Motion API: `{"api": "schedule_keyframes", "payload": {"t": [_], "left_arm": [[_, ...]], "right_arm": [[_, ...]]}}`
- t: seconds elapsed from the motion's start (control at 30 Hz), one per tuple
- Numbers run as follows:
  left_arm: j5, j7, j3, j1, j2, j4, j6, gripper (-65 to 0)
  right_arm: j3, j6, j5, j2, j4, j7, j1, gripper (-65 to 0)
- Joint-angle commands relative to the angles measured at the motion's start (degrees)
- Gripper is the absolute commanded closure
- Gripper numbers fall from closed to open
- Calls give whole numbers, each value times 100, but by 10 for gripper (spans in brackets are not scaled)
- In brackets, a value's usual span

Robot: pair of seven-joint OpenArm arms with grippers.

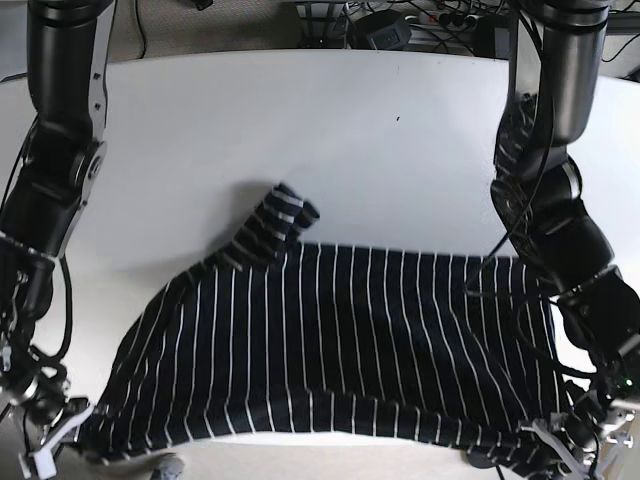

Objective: Fold the T-shirt properly
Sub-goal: 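Pull the held shirt edge toward the robot with both grippers to spread it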

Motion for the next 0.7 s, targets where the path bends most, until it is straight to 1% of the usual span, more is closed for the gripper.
{"api": "schedule_keyframes", "payload": {"t": [0.03,0.07,0.17,0.27,0.3,0.33,0.37,0.43,0.47,0.57,0.63,0.7], "left_arm": [[-76,-170,10,-777,-91,-100,34,0],[-76,-170,10,-1094,-170,-188,34,0],[-76,-170,10,-1460,-223,-223,34,0],[-76,-161,10,-1460,-284,-197,34,0],[-85,-161,-34,-1287,-293,-188,34,0],[-85,-161,-34,-1050,-319,-188,34,0],[-103,-161,-60,-646,-390,-118,34,0],[-103,-161,-341,-4,-399,304,34,0],[-103,-161,-508,620,-381,665,34,0],[-112,-170,-781,1816,-372,1122,34,0],[-358,-170,-1010,2678,-363,1403,34,0],[-780,-170,-1185,3486,-363,1632,34,0]], "right_arm": [[-227,2,69,219,-153,206,912,-19],[-429,2,95,245,-303,206,1378,-19],[-667,2,77,254,-347,206,1967,-19],[-675,2,121,263,-303,74,2028,-19],[-658,2,121,263,-171,-31,1852,-19],[-561,2,130,263,-13,-49,1509,-19],[-236,2,130,254,330,-49,929,-19],[133,2,130,228,752,-58,-11,-19],[318,2,130,166,1051,-58,-750,-19],[863,2,130,-194,1403,-40,-2157,-19],[1136,20,130,-396,1614,-31,-3053,-19],[1373,231,121,-572,1719,30,-3774,-19]]}}
